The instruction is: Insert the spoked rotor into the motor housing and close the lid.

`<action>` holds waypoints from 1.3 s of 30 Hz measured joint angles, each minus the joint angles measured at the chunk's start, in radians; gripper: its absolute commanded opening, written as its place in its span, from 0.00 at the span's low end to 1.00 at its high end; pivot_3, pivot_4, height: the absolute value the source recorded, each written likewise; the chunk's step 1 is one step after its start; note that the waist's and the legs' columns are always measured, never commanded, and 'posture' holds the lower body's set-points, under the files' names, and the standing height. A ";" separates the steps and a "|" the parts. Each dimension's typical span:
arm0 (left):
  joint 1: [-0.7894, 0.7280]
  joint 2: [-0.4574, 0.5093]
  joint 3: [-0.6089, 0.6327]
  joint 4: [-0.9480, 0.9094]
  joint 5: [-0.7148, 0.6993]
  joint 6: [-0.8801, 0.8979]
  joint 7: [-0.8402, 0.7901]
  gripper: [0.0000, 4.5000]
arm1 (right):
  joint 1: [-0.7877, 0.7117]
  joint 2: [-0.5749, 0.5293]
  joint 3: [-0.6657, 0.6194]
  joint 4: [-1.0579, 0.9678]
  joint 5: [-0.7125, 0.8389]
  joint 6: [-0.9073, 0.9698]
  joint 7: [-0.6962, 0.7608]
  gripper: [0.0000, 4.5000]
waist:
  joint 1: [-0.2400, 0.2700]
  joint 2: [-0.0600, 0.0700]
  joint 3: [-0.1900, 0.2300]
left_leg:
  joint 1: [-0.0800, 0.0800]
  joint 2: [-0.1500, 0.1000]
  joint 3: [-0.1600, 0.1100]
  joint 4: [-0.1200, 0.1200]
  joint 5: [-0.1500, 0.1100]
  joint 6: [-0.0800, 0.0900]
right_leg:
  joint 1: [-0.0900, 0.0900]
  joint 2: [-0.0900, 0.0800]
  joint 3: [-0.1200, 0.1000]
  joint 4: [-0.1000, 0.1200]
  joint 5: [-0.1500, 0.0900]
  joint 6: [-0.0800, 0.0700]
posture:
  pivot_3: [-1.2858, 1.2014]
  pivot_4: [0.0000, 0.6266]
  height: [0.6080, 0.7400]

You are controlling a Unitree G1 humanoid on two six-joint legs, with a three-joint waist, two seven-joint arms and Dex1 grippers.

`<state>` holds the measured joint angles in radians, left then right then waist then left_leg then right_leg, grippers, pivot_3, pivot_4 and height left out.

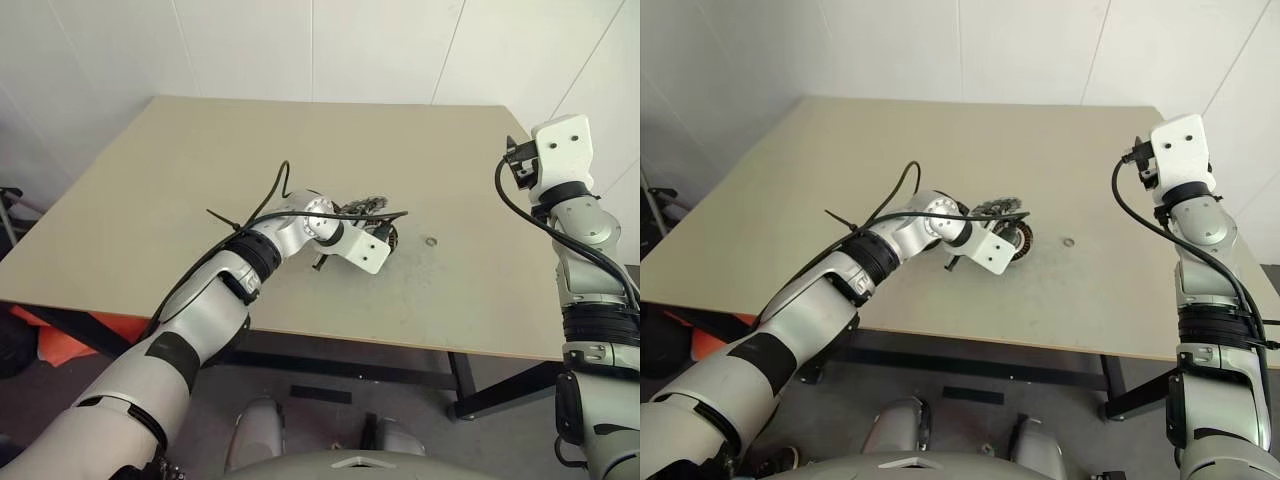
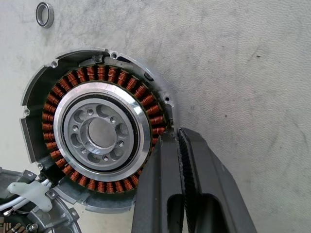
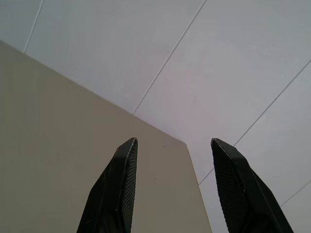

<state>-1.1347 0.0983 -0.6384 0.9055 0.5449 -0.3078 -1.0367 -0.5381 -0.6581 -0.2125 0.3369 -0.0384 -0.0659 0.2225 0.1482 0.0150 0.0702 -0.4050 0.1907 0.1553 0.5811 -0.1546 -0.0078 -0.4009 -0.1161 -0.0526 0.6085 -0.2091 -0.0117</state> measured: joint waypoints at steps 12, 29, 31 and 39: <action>-0.048 -0.021 -0.003 0.095 0.014 -0.109 0.012 0.01 | 0.000 0.000 0.000 -0.001 -0.003 0.000 -0.002 0.59 | 0.001 0.000 0.000 | -0.001 0.000 0.000 0.000 0.000 0.001 | 0.000 0.000 0.000 0.000 0.001 0.001 | 0.52 0.00 1.00; -0.213 -0.008 0.011 0.279 -0.010 -0.323 -0.035 0.01 | 0.009 0.000 0.000 -0.001 -0.020 -0.013 -0.008 0.59 | 0.003 0.000 0.000 | -0.001 0.000 0.000 0.000 0.000 0.001 | -0.001 0.000 0.000 0.000 0.001 0.001 | 0.52 0.00 1.00; -0.220 -0.014 0.015 0.298 -0.018 -0.342 -0.059 0.01 | 0.020 0.000 0.000 -0.003 -0.020 -0.013 -0.009 0.59 | 0.003 0.000 0.000 | -0.001 0.000 0.000 0.000 0.000 0.001 | -0.001 0.000 0.000 0.000 0.001 0.001 | 0.52 0.00 1.00; -0.237 -0.039 0.019 0.351 -0.022 -0.358 -0.060 0.01 | 0.070 -0.004 -0.012 -0.039 -0.020 -0.010 -0.011 0.59 | 0.004 0.000 0.000 | -0.001 0.000 0.000 0.000 0.000 0.001 | -0.001 0.000 0.000 0.000 0.001 0.001 | 0.52 0.00 1.00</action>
<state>-1.3719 0.0596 -0.6190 1.2566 0.5233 -0.6662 -1.0964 -0.4681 -0.6619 -0.2241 0.2980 -0.0585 -0.0755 0.2110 0.1518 0.0149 0.0703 -0.4061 0.1906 0.1554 0.5814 -0.1544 -0.0069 -0.4018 -0.1165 -0.0528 0.6085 -0.2085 -0.0108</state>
